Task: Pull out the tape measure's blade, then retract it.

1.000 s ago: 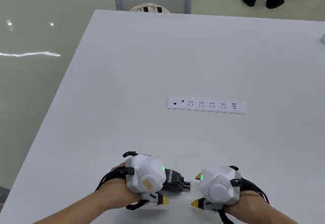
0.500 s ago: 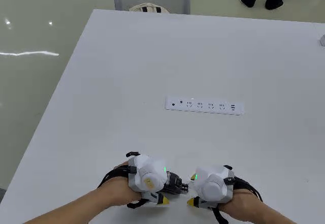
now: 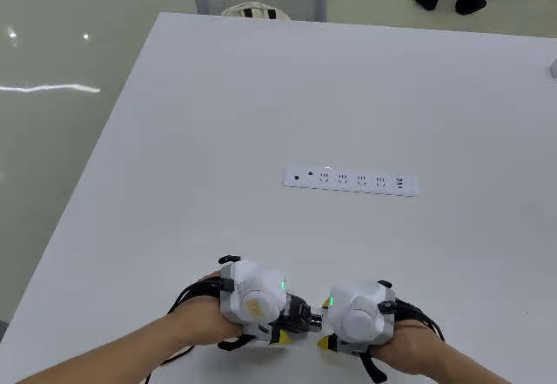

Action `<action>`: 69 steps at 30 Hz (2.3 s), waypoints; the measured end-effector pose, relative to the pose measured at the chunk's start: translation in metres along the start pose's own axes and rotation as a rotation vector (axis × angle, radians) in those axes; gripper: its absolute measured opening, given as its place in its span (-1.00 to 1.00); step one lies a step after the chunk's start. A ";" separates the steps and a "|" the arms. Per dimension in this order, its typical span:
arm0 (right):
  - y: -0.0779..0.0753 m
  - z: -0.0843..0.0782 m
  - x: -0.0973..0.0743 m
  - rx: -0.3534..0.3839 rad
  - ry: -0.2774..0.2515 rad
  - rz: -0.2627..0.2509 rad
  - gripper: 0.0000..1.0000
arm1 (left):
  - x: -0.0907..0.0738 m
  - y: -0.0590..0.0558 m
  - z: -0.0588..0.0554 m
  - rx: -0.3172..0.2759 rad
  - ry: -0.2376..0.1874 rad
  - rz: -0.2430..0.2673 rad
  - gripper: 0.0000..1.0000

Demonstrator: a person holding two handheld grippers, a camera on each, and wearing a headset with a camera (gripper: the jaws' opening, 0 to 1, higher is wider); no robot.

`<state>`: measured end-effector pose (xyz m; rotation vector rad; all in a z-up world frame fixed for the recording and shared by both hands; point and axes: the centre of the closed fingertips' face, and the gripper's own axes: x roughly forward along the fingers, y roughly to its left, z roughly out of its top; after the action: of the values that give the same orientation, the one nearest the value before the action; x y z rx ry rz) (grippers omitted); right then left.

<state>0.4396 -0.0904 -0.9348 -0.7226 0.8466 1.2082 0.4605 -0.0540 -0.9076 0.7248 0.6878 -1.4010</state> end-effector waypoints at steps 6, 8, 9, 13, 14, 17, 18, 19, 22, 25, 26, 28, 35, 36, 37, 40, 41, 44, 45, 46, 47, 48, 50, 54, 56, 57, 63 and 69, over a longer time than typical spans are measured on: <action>0.000 -0.001 0.003 -0.022 0.003 0.006 -0.35 | 0.003 -0.003 0.002 0.015 -0.002 -0.016 0.07; 0.000 -0.001 0.004 -0.028 0.003 0.010 -0.38 | 0.004 -0.004 0.002 0.027 0.001 -0.021 0.02; 0.000 -0.001 0.004 -0.029 0.003 0.011 -0.39 | 0.004 -0.004 0.002 0.027 0.001 -0.021 0.00; 0.000 -0.001 0.003 -0.029 0.003 0.012 -0.39 | 0.004 -0.004 0.002 0.029 0.002 -0.024 -0.02; 0.000 0.000 0.003 -0.028 0.003 0.012 -0.39 | 0.004 -0.005 0.003 0.030 0.003 -0.025 -0.05; 0.000 0.001 0.003 -0.030 0.002 0.028 -0.39 | 0.008 -0.006 0.000 0.069 0.021 -0.031 -0.06; 0.000 0.001 0.004 -0.036 0.001 0.034 -0.41 | 0.008 -0.006 0.001 0.066 0.019 -0.033 -0.06; 0.000 0.001 0.004 -0.042 0.000 0.038 -0.43 | 0.007 -0.006 0.001 0.065 0.019 -0.033 -0.06; 0.003 0.002 0.005 -0.056 0.000 0.055 -0.49 | 0.007 -0.006 0.002 0.072 0.021 -0.032 -0.09; 0.002 0.002 0.005 -0.051 0.001 0.064 -0.51 | 0.008 -0.004 0.001 0.075 0.021 -0.030 -0.13; 0.003 0.002 0.005 -0.051 0.000 0.068 -0.51 | 0.008 -0.003 0.001 0.074 0.020 -0.029 -0.15; 0.002 0.002 0.006 -0.053 0.002 0.071 -0.52 | 0.007 -0.002 0.002 0.076 0.020 -0.028 -0.19; -0.001 0.002 0.007 -0.055 0.007 0.078 -0.59 | 0.007 -0.002 0.002 0.085 0.022 -0.032 -0.21; -0.001 0.003 0.007 -0.057 0.007 0.079 -0.60 | 0.007 -0.002 0.002 0.087 0.023 -0.033 -0.21; -0.001 0.003 0.007 -0.058 0.008 0.082 -0.61 | 0.008 -0.002 0.002 0.090 0.023 -0.034 -0.21; -0.002 0.003 0.008 -0.062 0.010 0.086 -0.64 | 0.007 -0.003 0.002 0.093 0.028 -0.034 -0.22; -0.003 0.003 0.008 -0.062 0.010 0.087 -0.66 | 0.007 -0.003 0.002 0.095 0.030 -0.035 -0.22; -0.002 0.003 0.007 -0.065 0.014 0.091 -0.66 | 0.008 -0.002 0.001 0.095 0.032 -0.032 -0.22; -0.002 0.003 0.007 -0.068 0.015 0.092 -0.66 | 0.008 -0.002 0.001 0.093 0.031 -0.032 -0.22; -0.002 0.003 0.008 -0.066 0.015 0.091 -0.66 | 0.008 -0.002 0.001 0.093 0.031 -0.032 -0.22; -0.002 0.003 0.008 -0.065 0.015 0.092 -0.67 | 0.008 -0.002 0.001 0.093 0.031 -0.032 -0.23; -0.002 0.003 0.008 -0.064 0.014 0.093 -0.67 | 0.008 -0.002 0.001 0.095 0.031 -0.032 -0.23; -0.002 0.003 0.008 -0.066 0.012 0.095 -0.68 | 0.008 -0.002 0.002 0.100 0.029 -0.031 -0.23; -0.002 0.002 0.008 -0.085 0.008 0.097 -0.69 | 0.007 -0.002 0.002 0.115 0.030 -0.025 -0.25; -0.002 0.003 0.007 -0.094 0.000 0.101 -0.69 | 0.007 -0.002 0.002 0.122 0.031 -0.022 -0.26; -0.001 0.003 0.007 -0.099 -0.003 0.103 -0.69 | 0.007 -0.003 0.002 0.124 0.033 -0.021 -0.26; -0.001 0.003 0.006 -0.120 -0.013 0.098 -0.71 | 0.007 -0.003 0.001 0.130 0.041 -0.023 -0.26; -0.001 0.002 0.006 -0.124 -0.019 0.096 -0.72 | 0.007 -0.003 0.001 0.134 0.046 -0.023 -0.27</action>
<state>0.4416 -0.0855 -0.9392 -0.7763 0.8035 1.3605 0.4581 -0.0590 -0.9127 0.8591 0.6442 -1.4651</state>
